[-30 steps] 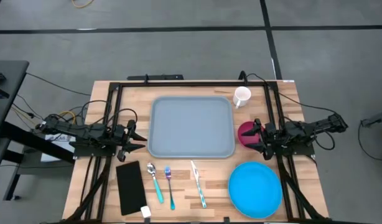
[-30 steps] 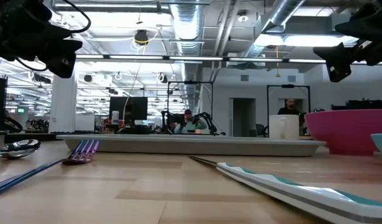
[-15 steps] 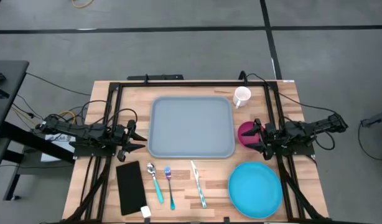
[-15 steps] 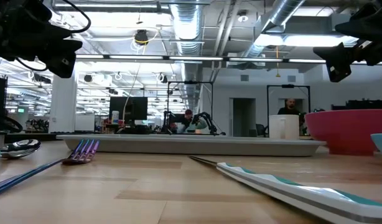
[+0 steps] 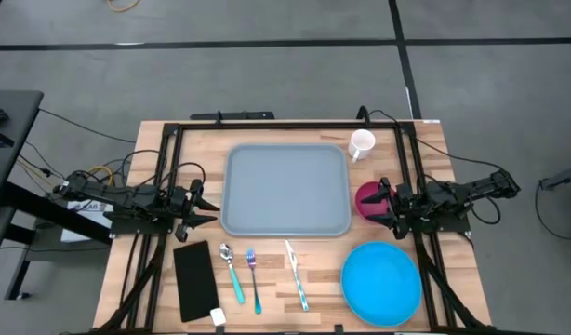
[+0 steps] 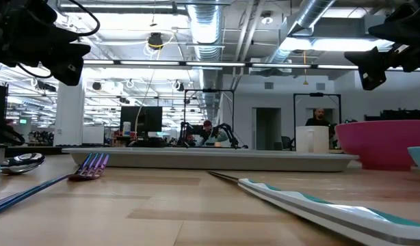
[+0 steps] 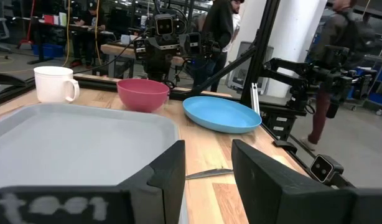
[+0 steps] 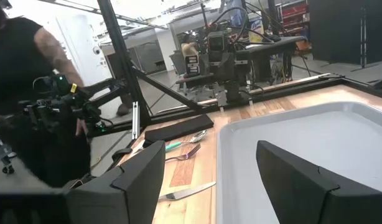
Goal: Set up tray
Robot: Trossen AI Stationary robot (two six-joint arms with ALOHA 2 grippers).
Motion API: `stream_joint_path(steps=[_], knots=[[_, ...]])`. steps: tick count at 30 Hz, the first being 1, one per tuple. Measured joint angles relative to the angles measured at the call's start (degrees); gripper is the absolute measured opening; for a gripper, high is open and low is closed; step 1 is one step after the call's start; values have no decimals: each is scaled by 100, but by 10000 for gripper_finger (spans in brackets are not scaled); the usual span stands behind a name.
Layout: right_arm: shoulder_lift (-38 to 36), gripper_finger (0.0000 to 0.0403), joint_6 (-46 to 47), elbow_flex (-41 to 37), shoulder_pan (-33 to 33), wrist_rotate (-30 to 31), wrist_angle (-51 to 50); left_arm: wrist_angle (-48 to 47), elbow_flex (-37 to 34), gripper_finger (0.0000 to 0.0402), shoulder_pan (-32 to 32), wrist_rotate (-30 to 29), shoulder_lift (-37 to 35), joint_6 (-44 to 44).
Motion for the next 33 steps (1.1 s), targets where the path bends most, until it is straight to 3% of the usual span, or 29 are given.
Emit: stream_joint_path(steps=[20,25,33], knots=[[-2,244,-4,2,2,2,0,0,-2,119,0,0,-2,0],[0,244,-778,-7,-127,505,140,0,0,119,0,0,-1,0],[0,244,-739,-15,-268,481,238,-6,0,119,0,0,0,0]])
